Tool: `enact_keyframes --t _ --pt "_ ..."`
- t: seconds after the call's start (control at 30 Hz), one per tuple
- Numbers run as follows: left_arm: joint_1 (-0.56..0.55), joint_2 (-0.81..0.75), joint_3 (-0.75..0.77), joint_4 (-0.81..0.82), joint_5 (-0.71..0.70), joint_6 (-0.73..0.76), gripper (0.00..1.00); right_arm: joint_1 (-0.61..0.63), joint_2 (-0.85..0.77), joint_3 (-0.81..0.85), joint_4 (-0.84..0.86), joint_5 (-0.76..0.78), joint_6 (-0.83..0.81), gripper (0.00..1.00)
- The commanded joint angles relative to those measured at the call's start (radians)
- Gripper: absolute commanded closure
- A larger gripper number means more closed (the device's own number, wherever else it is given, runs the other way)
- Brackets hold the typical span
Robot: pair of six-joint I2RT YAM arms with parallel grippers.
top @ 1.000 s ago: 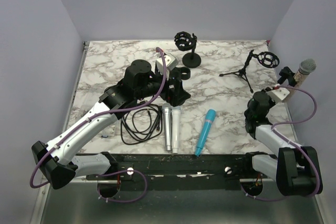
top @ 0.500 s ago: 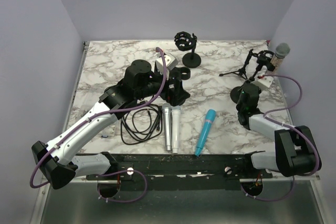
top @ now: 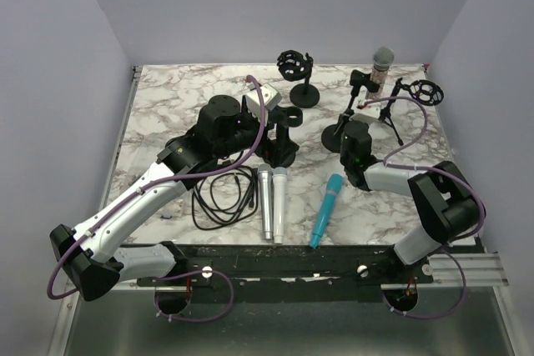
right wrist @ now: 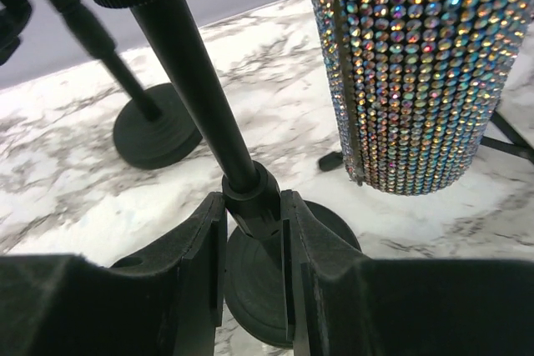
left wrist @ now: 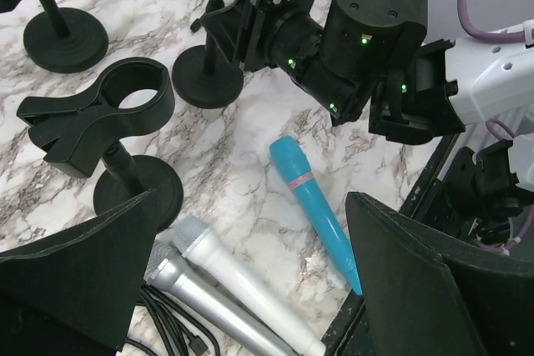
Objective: Remove the microphone from the stand
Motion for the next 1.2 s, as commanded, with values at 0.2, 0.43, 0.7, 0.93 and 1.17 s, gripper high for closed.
enact_keyframes --t 0.2,0.43,0.7,0.93,1.17 --pt "-0.003 -0.013 -0.007 0.0 -0.081 0.036 0.04 0.132 0.082 0.055 0.056 -0.019 -0.069 0.91" --pt "-0.003 -0.015 -0.027 0.025 -0.09 0.038 0.05 0.16 0.047 0.039 -0.003 -0.022 -0.109 0.48" --pt "-0.006 -0.035 -0.083 0.097 -0.103 0.058 0.05 0.166 -0.102 0.012 -0.143 -0.014 -0.056 0.18" --pt "-0.009 -0.116 -0.197 0.273 0.002 0.102 0.05 0.166 -0.307 0.012 -0.462 -0.036 0.013 0.08" --pt "-0.015 -0.201 -0.253 0.378 0.035 0.114 0.05 0.165 -0.6 -0.021 -0.594 -0.037 -0.044 0.0"
